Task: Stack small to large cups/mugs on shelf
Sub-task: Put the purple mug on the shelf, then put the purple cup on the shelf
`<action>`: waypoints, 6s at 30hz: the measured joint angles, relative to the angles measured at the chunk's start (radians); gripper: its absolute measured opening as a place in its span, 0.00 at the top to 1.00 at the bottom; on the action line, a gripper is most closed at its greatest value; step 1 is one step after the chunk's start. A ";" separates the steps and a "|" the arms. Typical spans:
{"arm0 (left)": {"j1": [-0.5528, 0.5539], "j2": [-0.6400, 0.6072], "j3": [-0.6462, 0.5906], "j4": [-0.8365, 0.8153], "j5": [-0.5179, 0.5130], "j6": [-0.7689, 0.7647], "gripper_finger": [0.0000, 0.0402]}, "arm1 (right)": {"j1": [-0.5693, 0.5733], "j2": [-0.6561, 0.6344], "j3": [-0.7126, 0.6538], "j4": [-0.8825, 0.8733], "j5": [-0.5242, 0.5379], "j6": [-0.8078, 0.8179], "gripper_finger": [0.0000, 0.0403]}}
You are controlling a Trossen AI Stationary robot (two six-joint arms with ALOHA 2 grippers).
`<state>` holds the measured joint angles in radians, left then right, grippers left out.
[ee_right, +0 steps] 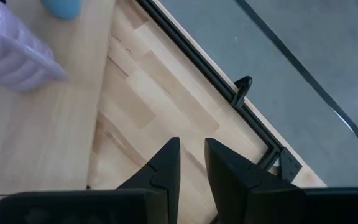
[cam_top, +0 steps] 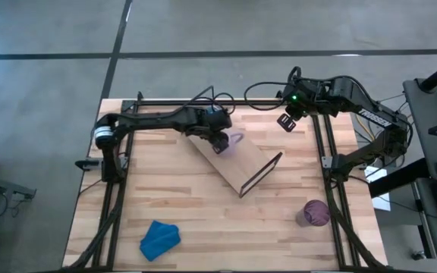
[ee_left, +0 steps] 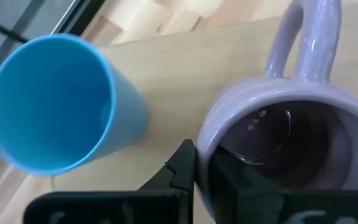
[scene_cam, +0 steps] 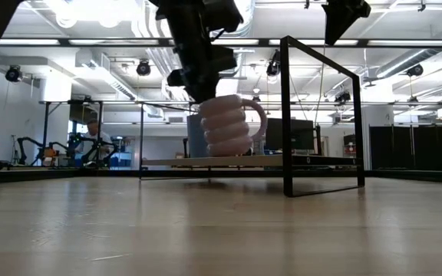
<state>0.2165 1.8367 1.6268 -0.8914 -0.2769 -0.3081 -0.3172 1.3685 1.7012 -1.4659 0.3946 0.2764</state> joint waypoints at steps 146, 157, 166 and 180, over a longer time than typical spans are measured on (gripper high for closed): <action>0.025 -0.117 0.003 0.125 0.143 0.026 0.78 | 0.960 -0.271 -0.609 0.042 -0.603 0.868 0.83; 0.026 -0.117 0.003 0.127 0.143 0.025 0.78 | 0.976 -0.266 -0.641 0.081 -0.600 0.867 0.83; 0.026 -0.117 0.003 0.126 0.143 0.025 0.78 | 0.976 -0.266 -0.688 0.118 -0.598 0.856 0.83; 0.026 -0.117 0.003 0.126 0.143 0.025 0.78 | 0.976 -0.267 -0.611 0.125 -0.568 0.786 0.97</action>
<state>0.2420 1.7199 1.6299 -0.7656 -0.1341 -0.2829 0.6590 1.1016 1.0901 -1.3410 -0.1737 1.0622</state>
